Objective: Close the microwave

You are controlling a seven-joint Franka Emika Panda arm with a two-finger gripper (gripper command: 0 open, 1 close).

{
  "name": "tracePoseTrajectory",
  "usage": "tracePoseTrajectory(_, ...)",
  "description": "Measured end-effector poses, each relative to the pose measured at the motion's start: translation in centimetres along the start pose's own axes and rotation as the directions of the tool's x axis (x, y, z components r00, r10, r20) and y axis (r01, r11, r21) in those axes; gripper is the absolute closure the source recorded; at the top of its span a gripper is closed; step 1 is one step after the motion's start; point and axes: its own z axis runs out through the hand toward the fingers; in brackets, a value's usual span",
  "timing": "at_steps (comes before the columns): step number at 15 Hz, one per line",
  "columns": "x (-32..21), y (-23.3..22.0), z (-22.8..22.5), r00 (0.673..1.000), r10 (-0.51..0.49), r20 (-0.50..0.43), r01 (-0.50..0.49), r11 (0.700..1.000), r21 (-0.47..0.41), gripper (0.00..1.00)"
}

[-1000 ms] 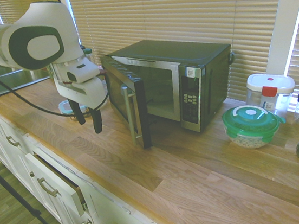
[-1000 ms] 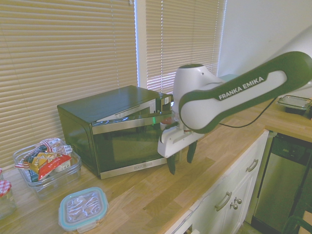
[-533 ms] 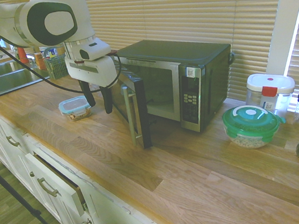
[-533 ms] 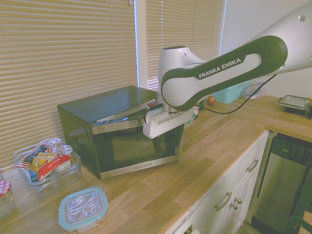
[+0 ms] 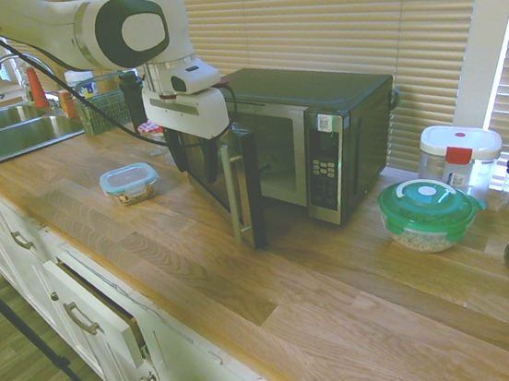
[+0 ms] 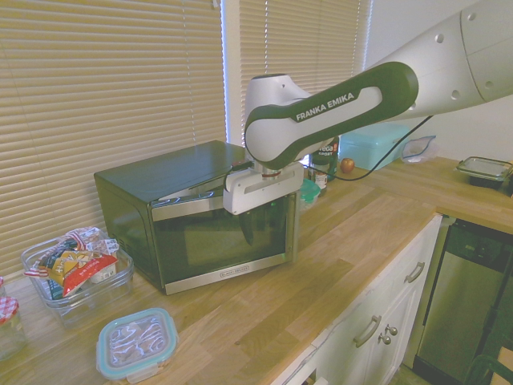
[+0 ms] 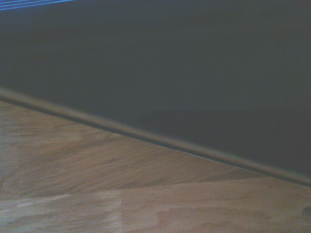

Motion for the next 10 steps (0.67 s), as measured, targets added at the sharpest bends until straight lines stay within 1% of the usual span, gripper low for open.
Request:
tracePoseTrajectory(6, 4.3, -2.1, -0.3, 0.999, 0.032, -0.016, -0.032, 0.999, 0.016, 0.00)
tracePoseTrajectory(10, 6.5, -4.2, 0.3, 0.999, 0.028, -0.022, -0.028, 0.999, 0.019, 0.00)
